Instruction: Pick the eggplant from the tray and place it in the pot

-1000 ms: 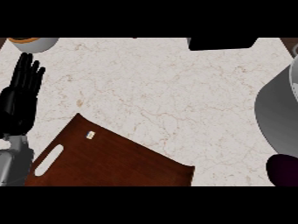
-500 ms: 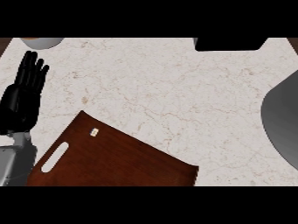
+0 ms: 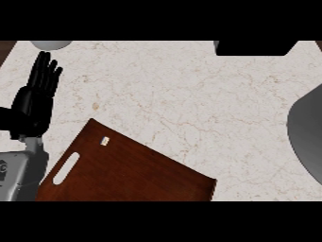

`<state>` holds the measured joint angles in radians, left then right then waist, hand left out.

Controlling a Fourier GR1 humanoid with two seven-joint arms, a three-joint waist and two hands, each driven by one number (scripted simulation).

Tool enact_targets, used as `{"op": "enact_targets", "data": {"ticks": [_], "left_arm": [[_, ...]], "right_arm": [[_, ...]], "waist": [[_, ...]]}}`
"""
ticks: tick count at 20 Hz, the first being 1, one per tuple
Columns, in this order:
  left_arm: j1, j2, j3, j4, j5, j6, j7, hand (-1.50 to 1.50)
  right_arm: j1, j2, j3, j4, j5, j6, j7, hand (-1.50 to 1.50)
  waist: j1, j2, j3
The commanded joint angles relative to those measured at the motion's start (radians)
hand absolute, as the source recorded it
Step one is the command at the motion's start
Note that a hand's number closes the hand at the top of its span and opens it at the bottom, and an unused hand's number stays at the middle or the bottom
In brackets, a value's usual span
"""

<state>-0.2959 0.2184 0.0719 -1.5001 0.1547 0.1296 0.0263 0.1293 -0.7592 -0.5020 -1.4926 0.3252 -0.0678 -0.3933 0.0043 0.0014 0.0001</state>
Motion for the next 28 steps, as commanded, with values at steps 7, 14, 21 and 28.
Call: {"op": "enact_targets", "data": {"ticks": [7, 14, 21, 28], "left_arm": [[-0.011, -0.015, 0.005, 0.013, 0.0, -0.018, -0.005, 0.0], [0.017, -0.029, -0.009, -0.035, 0.001, -0.009, 0.018, 0.0], [0.047, -0.005, 0.009, -0.023, 0.0, -0.03, -0.01, 0.0], [0.028, -0.005, 0.016, -0.036, 0.001, -0.016, 0.021, 0.0]], "right_arm": [[-0.239, -0.034, 0.111, 0.449, 0.133, 0.02, -0.126, 1.5], [-0.267, -0.018, 0.165, 0.541, 0.081, 0.205, -0.16, -1.5], [-0.317, 0.034, 0.09, 0.544, -0.048, 0.255, -0.27, -1.5], [-0.349, 0.023, -0.055, 0.646, -0.235, 0.419, -0.175, -1.5]], "waist": [[0.01, 0.004, 0.001], [0.023, 0.003, 0.002], [0.012, -0.003, 0.002], [-0.003, -0.003, 0.001]]}}
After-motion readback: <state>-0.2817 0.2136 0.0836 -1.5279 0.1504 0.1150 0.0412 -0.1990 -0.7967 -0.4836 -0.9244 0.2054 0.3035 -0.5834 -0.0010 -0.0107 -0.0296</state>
